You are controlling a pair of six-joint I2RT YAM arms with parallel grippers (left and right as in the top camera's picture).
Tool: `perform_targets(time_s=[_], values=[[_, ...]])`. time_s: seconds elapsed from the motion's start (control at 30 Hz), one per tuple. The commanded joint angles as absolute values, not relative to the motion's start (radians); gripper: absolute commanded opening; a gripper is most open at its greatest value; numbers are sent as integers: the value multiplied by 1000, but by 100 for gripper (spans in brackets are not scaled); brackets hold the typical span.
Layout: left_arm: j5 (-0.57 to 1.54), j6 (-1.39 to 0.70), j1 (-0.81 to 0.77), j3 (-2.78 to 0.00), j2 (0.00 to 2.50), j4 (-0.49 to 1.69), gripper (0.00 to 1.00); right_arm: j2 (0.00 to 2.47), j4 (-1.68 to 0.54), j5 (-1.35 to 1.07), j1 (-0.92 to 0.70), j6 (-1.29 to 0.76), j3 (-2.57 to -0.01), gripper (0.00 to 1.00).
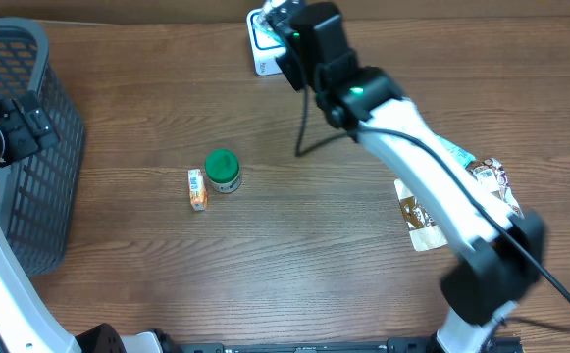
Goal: Scan the item barcode
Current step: 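Move the tissue pack right and release it by the snack bag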
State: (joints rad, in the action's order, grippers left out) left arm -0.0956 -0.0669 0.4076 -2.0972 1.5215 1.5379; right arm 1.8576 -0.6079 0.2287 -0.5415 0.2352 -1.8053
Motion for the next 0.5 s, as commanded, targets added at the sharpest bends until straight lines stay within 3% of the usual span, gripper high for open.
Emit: perform_targets(time_s=[0.0, 0.27, 0.47], values=[[-104, -48, 411, -2110, 1524, 1536, 99, 1740, -760, 126, -515, -81, -1814, 4], [-104, -48, 411, -2110, 1524, 1537, 99, 1679, -1251, 130, -352, -430, -1790, 4], [-104, -48, 411, -2110, 1524, 1536, 100, 1718, -1264, 78, -140, -494, -1625, 4]])
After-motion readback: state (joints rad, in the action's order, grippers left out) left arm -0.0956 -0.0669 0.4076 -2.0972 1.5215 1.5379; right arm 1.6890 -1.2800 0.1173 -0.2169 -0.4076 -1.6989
